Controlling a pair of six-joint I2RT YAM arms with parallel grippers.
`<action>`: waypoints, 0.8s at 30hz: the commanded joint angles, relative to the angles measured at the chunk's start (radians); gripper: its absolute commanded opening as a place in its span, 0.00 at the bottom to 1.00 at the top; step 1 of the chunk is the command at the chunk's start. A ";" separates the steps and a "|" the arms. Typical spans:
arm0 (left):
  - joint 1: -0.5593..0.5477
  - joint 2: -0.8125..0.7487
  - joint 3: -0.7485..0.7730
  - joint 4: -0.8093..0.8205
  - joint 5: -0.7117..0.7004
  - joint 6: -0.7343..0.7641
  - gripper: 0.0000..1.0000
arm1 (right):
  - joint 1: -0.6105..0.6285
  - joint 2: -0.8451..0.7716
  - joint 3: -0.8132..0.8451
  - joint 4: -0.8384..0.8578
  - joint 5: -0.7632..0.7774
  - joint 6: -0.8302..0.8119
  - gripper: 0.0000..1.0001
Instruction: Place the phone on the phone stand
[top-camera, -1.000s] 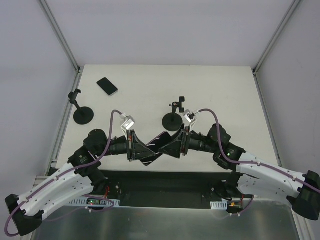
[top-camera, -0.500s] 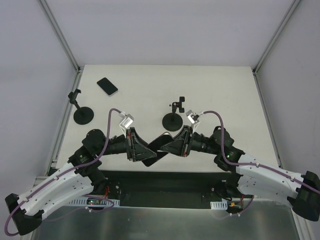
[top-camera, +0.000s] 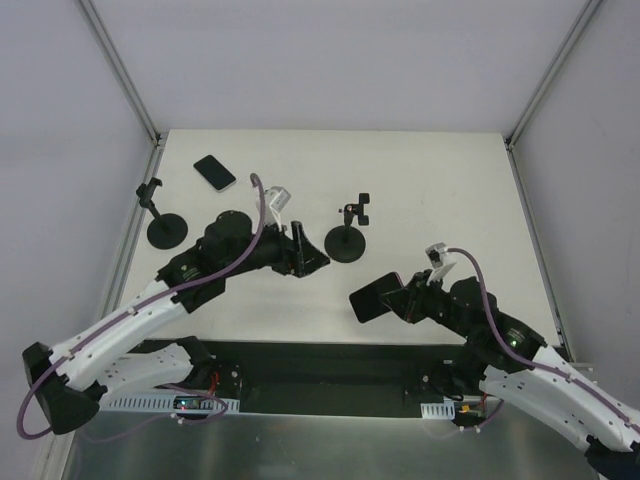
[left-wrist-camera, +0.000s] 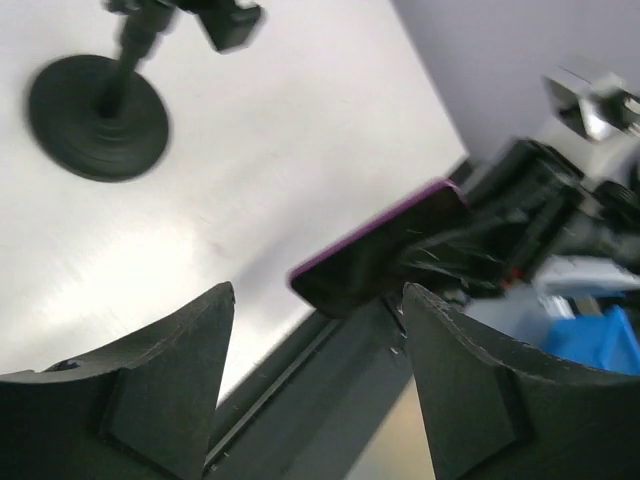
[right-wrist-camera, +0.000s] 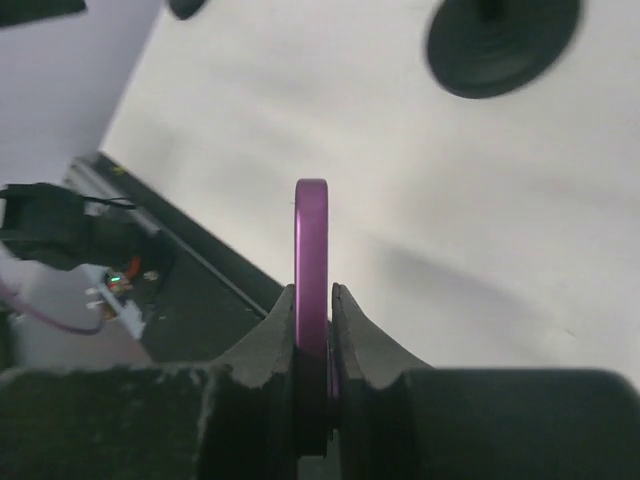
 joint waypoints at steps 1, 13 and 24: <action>-0.009 0.185 0.137 -0.039 -0.225 0.092 0.68 | -0.002 -0.103 0.104 -0.287 0.230 -0.042 0.01; -0.078 0.659 0.510 -0.045 -0.491 0.122 0.79 | -0.003 -0.230 0.171 -0.404 0.275 -0.096 0.01; -0.127 0.889 0.685 -0.121 -0.673 0.016 0.58 | -0.002 -0.229 0.178 -0.405 0.259 -0.102 0.01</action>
